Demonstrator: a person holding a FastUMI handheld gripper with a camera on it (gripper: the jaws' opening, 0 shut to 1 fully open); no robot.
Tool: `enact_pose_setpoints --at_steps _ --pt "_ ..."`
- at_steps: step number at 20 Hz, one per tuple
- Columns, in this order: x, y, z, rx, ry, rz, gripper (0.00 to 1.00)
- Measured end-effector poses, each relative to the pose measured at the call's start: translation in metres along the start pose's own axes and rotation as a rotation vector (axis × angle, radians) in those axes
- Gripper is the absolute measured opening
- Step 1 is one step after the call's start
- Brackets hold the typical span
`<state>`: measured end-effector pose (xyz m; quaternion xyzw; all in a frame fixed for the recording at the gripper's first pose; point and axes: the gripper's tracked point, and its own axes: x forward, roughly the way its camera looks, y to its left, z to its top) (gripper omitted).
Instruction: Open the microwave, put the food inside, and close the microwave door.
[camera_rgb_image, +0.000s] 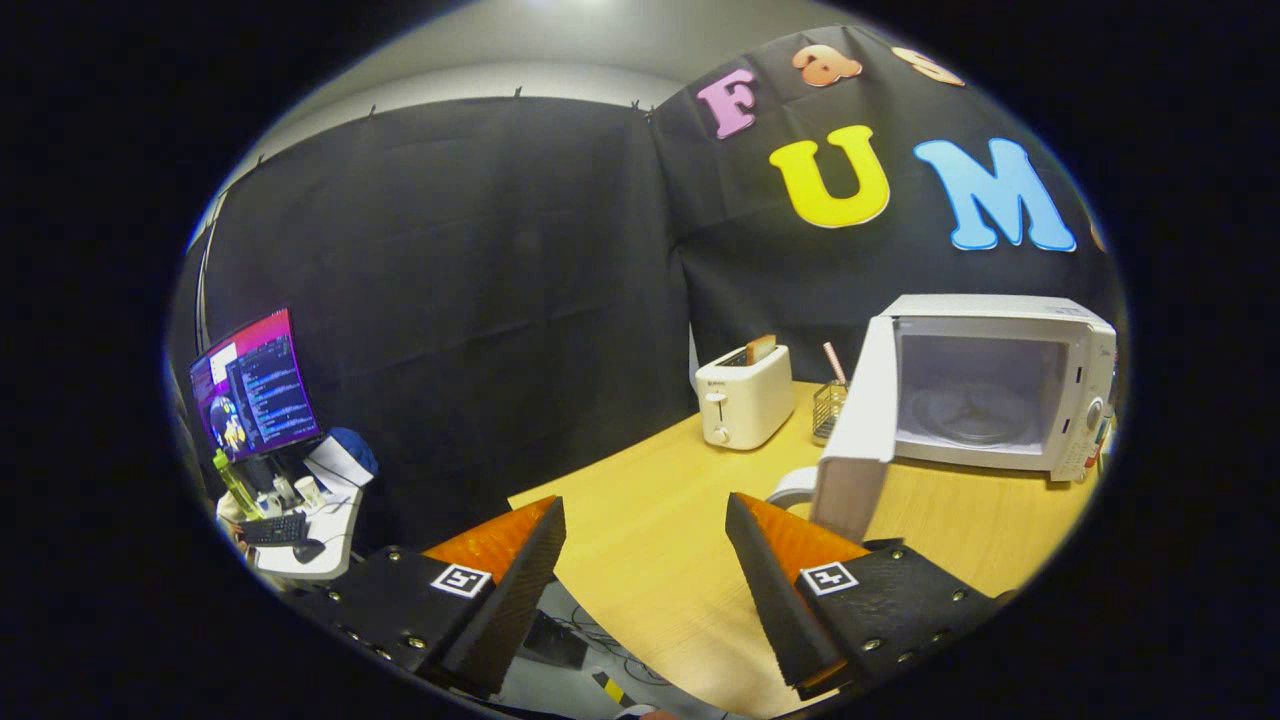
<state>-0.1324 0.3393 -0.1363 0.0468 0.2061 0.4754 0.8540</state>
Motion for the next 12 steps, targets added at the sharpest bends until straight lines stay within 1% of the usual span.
enact_pose_setpoints --at_steps 2,4,6,9,12 --pt "-0.023 -0.021 0.028 0.051 -0.040 -0.012 0.98" --pt "-0.049 -0.047 0.043 0.106 -0.053 -0.041 0.97" --pt "-0.072 -0.084 0.063 0.136 -0.081 -0.108 0.97" --pt "-0.103 -0.127 0.071 0.149 -0.101 -0.197 0.97" --pt "-0.130 -0.161 0.057 0.117 -0.049 -0.263 0.97"
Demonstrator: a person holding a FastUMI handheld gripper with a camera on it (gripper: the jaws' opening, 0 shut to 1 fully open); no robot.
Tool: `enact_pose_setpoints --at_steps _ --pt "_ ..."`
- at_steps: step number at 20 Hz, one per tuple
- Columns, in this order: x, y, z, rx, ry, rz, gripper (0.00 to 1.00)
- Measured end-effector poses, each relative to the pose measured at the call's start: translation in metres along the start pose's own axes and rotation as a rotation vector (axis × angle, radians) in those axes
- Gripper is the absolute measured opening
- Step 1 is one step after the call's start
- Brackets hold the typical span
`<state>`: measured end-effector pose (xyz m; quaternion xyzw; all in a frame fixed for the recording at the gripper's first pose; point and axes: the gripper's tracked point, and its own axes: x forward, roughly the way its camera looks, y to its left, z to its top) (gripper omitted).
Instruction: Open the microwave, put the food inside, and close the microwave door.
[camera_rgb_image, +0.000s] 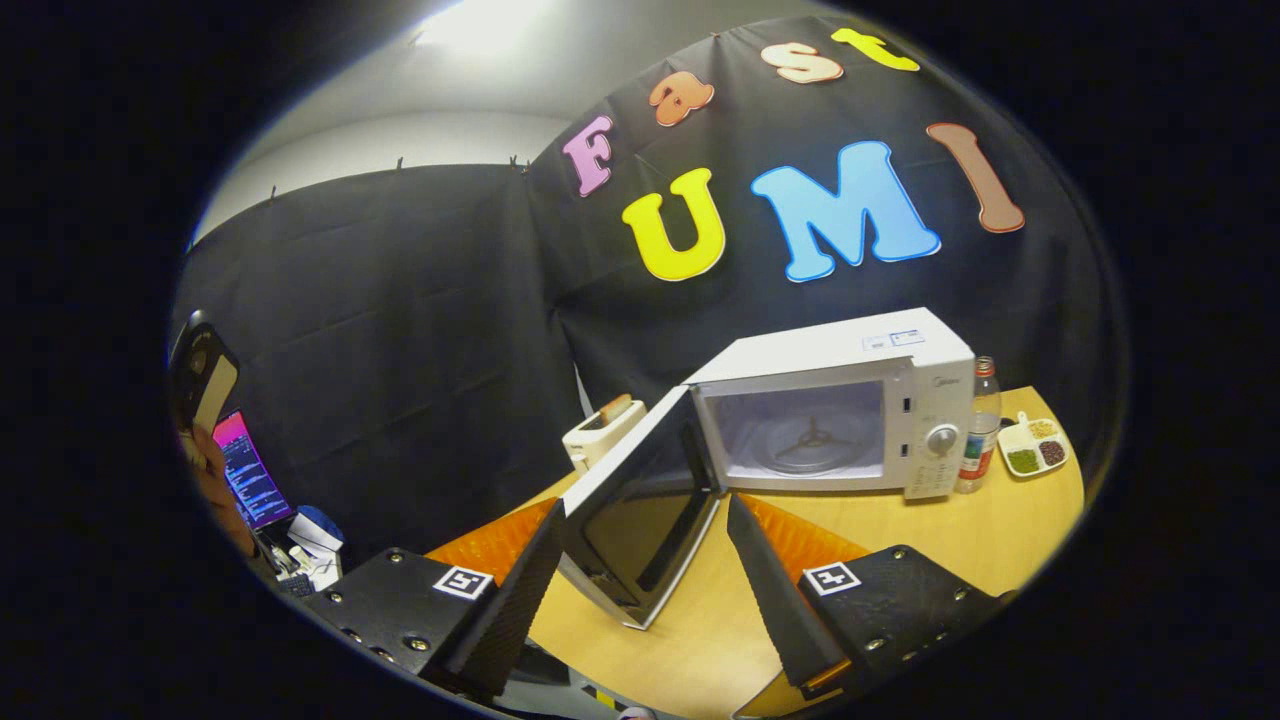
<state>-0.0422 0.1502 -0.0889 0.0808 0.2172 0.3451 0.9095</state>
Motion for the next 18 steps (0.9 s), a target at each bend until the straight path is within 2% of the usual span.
enact_pose_setpoints --at_steps 3,13,18 --pt "-0.016 -0.033 -0.017 0.022 0.061 -0.050 0.97" --pt "-0.073 -0.123 -0.077 0.377 0.249 -0.169 0.98" --pt "-0.090 -0.144 -0.110 0.485 0.337 -0.202 0.97"
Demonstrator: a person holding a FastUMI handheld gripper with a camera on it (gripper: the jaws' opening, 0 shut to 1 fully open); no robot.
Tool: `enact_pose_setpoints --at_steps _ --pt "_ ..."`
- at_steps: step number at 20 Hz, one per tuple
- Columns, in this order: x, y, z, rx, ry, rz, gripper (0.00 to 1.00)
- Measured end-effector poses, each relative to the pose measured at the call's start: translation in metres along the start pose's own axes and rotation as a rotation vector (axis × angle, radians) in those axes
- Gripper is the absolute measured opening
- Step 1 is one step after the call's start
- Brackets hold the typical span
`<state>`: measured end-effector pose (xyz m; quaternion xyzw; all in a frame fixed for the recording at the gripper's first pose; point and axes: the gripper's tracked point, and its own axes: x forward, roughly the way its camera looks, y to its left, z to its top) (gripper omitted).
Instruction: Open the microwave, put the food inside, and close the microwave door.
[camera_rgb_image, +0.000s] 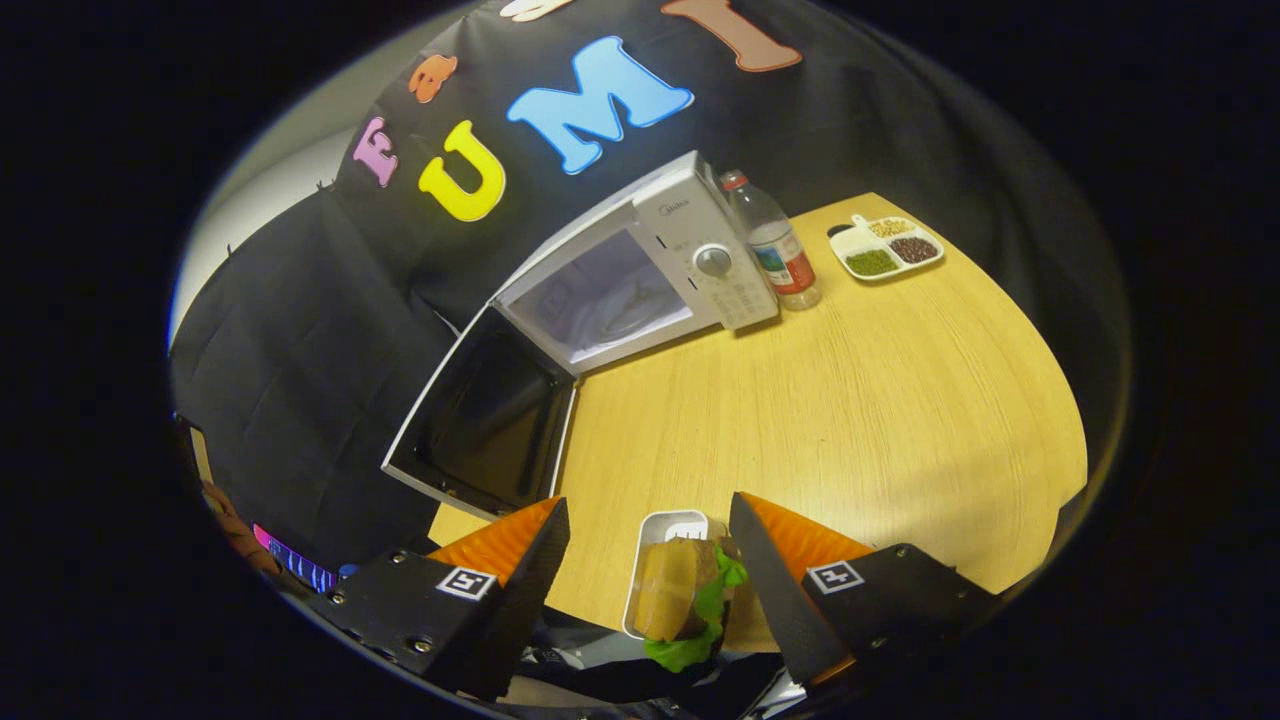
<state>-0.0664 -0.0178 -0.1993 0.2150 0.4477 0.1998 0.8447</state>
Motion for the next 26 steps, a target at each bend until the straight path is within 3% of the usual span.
enact_pose_setpoints --at_steps 4,8,9,10,14,16,18,19,26 --pt "0.005 -0.022 -0.025 0.072 0.107 -0.011 0.97" --pt "0.006 -0.024 -0.053 0.203 0.218 0.035 0.97" --pt "0.006 -0.025 -0.057 0.228 0.234 0.033 0.93" --pt "0.006 -0.025 -0.061 0.252 0.252 0.038 0.71" --pt "0.012 -0.015 -0.075 0.296 0.302 0.053 0.69" --pt "0.012 -0.015 -0.075 0.296 0.291 0.036 0.37" --pt "0.006 -0.019 -0.076 0.285 0.279 0.004 0.40" --pt "0.017 -0.014 -0.075 0.303 0.281 0.004 0.24" --pt "0.004 0.017 -0.046 0.319 0.168 0.010 0.24"
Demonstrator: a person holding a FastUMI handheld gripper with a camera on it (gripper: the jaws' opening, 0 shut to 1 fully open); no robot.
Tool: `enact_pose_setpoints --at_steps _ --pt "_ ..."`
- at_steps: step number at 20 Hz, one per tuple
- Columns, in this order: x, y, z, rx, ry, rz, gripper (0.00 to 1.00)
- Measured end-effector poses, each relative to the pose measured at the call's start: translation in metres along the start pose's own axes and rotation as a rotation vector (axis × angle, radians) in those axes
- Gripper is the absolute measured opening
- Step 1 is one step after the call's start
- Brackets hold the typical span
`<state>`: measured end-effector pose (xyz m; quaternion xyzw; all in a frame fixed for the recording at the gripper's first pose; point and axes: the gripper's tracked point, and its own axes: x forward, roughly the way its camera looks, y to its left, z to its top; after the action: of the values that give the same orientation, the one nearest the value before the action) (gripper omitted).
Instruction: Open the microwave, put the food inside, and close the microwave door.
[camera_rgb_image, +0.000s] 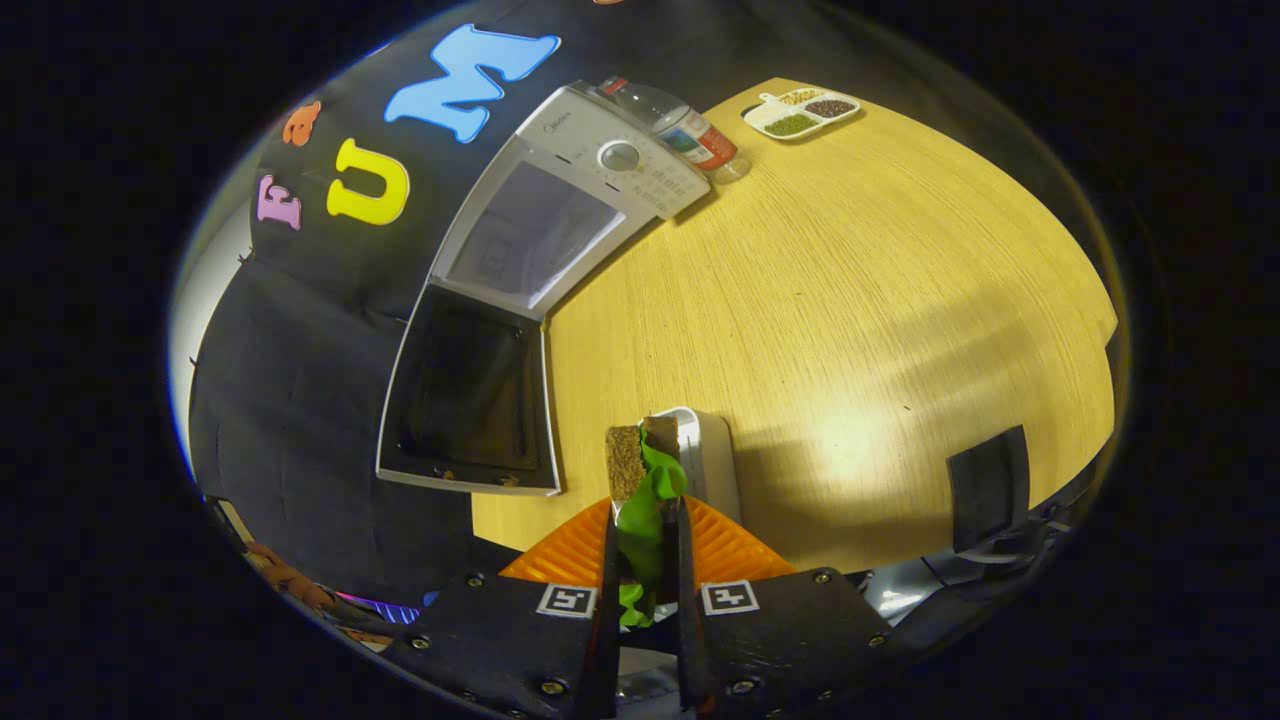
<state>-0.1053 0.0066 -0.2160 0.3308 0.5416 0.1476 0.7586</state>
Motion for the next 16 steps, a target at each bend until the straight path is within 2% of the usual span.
enact_pose_setpoints --at_steps 7,16 --pt "0.009 0.082 0.051 0.002 -0.216 0.095 0.24" --pt "0.086 0.170 0.105 0.009 -0.453 0.124 0.24"
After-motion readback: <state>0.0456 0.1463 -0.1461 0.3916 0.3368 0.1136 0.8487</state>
